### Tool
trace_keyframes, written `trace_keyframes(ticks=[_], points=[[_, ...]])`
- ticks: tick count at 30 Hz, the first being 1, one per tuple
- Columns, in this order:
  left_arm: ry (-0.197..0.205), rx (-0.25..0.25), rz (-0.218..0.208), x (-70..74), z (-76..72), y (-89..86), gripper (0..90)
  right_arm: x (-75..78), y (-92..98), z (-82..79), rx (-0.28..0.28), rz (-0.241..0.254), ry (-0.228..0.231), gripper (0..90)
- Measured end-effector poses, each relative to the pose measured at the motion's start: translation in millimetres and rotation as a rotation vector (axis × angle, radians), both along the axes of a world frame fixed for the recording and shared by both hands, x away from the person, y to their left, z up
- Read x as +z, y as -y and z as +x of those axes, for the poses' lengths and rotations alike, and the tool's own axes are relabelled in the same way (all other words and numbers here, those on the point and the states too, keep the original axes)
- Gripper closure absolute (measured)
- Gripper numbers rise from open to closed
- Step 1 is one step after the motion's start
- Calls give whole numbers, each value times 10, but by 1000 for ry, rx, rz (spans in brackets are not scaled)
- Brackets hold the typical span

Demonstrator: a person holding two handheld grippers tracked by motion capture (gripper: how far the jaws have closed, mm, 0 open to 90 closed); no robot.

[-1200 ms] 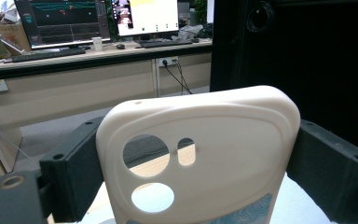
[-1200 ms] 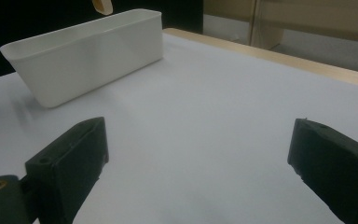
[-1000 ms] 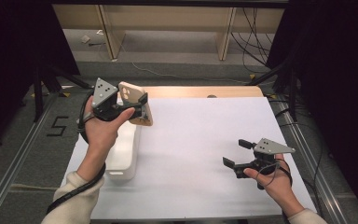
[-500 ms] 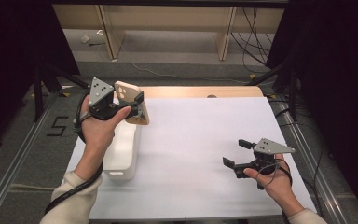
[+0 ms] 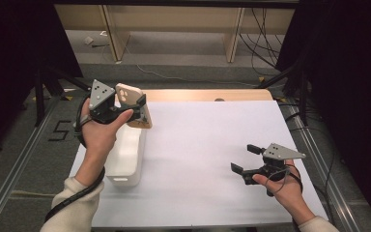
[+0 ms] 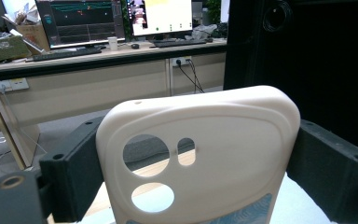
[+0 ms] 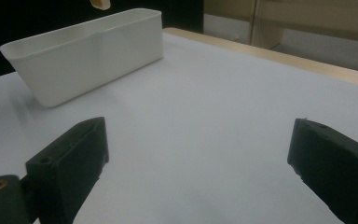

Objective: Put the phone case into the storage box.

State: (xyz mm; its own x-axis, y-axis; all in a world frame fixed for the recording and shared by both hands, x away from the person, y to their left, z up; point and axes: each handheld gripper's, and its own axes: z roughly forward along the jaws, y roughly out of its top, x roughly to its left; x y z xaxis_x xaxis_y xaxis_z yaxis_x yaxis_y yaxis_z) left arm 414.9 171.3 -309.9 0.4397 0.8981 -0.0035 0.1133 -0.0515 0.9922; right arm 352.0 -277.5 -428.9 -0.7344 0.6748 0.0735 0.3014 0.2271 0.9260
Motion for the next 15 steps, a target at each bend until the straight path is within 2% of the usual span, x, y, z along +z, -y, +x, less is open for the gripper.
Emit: trace_keyframes(ticks=[15], points=[[-7, 16, 3, -4, 21, -84, 105, -2, -1, 0, 0, 0, -2, 62]])
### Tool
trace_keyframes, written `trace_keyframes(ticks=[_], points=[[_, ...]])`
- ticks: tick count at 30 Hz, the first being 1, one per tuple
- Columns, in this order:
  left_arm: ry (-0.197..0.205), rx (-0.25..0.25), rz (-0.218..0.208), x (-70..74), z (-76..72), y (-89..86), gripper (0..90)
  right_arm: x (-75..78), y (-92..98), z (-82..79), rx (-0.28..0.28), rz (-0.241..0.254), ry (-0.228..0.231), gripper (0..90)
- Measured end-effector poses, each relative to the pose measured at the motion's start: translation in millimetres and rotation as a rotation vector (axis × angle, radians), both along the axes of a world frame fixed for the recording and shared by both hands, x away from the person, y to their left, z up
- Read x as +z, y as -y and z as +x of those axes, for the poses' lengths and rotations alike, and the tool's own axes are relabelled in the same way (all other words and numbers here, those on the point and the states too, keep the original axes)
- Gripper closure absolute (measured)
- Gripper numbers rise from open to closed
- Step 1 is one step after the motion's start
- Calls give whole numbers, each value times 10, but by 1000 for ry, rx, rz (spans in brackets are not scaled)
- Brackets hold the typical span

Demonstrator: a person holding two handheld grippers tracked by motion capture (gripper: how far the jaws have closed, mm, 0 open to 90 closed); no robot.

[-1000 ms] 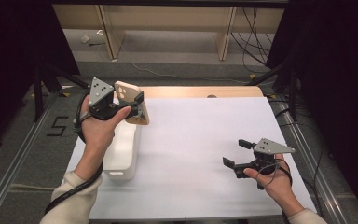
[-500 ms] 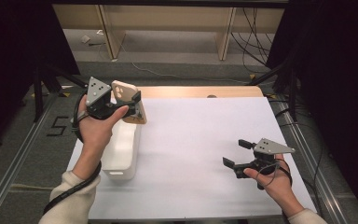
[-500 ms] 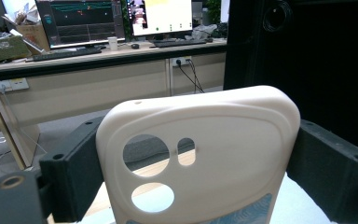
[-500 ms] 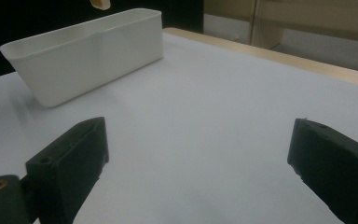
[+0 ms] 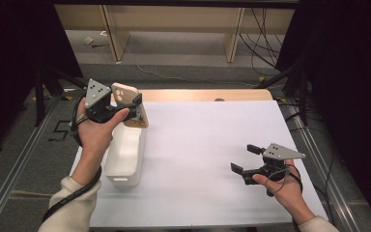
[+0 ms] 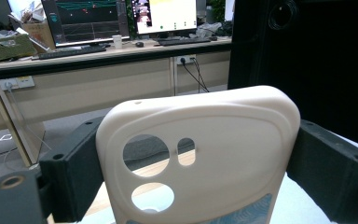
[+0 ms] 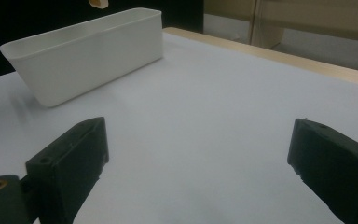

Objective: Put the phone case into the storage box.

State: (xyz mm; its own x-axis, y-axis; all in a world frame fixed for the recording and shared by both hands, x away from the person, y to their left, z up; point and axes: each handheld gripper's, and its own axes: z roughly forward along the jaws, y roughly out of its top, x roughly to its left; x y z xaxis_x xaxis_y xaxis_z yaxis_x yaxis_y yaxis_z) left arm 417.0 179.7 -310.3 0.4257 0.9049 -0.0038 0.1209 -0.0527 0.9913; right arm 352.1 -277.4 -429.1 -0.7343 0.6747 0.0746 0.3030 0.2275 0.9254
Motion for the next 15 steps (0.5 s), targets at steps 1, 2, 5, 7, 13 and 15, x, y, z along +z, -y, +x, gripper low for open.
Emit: trace_keyframes(ticks=[1, 2, 5, 7, 13, 15], points=[[-2, 0, 1, -2, 1, -3, 105, 0, 0, 0, 0, 0, 0, 61], [-2, 1, 3, -4, 3, -7, 105, 0, 0, 0, 1, 0, 0, 62], [-4, 5, 5, -10, 9, -22, 105, -1, 1, 1, 0, 0, -1, 62], [-5, 6, 5, -15, 13, -28, 105, 1, 2, 0, 0, 1, -1, 62], [-9, 10, 9, -25, 24, -46, 105, -1, 0, 2, 0, 1, 0, 62], [-9, 13, 8, -27, 26, -57, 105, -1, 1, 2, 0, 1, -1, 62]])
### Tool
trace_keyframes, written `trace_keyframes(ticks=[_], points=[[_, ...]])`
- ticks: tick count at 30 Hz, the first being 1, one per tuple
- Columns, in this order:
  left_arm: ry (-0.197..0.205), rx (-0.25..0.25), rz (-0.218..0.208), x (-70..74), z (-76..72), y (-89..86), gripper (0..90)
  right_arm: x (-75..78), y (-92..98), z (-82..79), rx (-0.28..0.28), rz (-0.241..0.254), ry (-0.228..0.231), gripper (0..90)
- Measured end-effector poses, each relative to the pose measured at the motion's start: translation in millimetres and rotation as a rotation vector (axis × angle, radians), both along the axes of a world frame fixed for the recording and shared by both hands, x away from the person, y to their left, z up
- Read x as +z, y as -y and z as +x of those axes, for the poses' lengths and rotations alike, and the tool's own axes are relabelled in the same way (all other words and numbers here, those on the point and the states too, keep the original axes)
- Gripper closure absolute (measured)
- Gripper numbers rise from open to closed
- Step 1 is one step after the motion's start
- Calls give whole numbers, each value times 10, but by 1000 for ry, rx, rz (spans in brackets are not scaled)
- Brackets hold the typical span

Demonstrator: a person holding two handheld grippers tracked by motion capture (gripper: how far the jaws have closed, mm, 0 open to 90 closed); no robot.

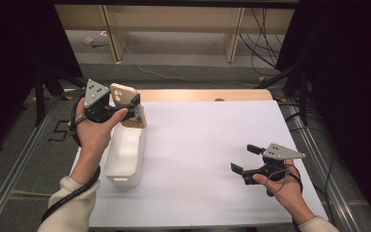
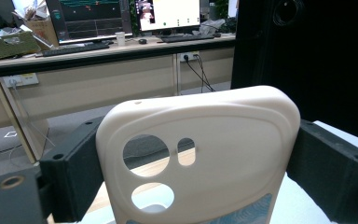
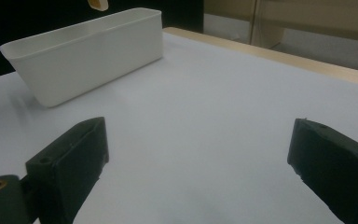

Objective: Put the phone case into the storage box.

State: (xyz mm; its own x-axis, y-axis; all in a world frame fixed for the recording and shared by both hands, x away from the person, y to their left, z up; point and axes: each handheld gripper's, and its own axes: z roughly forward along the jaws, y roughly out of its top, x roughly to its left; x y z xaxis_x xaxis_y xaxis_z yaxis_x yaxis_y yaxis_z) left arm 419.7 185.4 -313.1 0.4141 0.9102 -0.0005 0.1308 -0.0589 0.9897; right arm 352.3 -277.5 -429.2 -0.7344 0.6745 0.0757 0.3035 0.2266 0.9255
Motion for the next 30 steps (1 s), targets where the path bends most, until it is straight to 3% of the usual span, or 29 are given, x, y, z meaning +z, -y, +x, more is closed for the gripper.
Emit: trace_keyframes(ticks=[30], points=[[0, 8, 20, -73, 61, -70, 105, -4, -1, 2, 4, -2, -1, 64]])
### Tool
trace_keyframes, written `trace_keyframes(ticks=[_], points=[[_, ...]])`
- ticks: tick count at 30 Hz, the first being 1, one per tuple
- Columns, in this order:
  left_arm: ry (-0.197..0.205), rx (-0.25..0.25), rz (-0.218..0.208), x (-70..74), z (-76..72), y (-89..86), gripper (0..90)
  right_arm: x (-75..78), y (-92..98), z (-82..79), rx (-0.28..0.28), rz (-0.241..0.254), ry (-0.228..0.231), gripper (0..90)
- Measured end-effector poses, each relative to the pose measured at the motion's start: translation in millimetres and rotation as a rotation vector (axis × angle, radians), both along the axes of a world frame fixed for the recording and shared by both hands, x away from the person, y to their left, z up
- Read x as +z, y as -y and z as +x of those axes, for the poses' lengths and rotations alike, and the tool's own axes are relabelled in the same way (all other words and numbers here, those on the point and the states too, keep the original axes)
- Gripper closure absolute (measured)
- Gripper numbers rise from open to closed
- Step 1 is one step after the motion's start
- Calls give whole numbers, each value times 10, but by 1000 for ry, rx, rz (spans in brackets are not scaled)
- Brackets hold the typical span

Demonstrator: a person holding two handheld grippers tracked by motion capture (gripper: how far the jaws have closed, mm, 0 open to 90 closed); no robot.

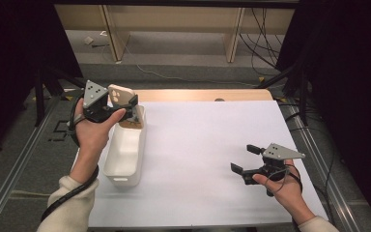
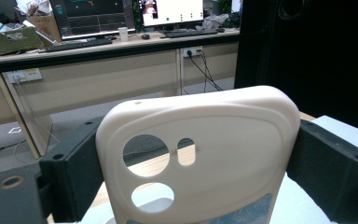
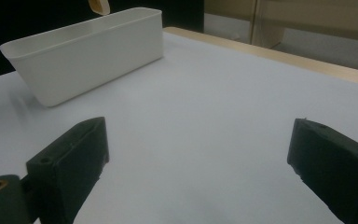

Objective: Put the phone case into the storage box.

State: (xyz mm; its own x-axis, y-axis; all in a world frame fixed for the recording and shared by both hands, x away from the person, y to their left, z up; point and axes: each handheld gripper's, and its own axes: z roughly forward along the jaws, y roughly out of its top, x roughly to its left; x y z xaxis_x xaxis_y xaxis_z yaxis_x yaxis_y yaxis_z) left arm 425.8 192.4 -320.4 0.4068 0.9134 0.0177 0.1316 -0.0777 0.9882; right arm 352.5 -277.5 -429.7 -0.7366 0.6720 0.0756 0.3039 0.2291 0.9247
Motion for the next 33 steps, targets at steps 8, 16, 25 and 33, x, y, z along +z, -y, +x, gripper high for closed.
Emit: trace_keyframes(ticks=[8, 16, 25, 33], points=[[0, 6, 10, -20, 15, -14, 105, 0, 0, 0, 0, 0, 1, 64], [-5, 12, 7, -37, 25, -27, 105, -3, 1, 1, -1, 0, 0, 64], [-4, 18, 6, -56, 41, -38, 104, -3, 2, 1, -3, 0, 0, 65], [-6, 24, 9, -79, 55, -29, 104, -3, 1, 1, -2, 1, 0, 65]])
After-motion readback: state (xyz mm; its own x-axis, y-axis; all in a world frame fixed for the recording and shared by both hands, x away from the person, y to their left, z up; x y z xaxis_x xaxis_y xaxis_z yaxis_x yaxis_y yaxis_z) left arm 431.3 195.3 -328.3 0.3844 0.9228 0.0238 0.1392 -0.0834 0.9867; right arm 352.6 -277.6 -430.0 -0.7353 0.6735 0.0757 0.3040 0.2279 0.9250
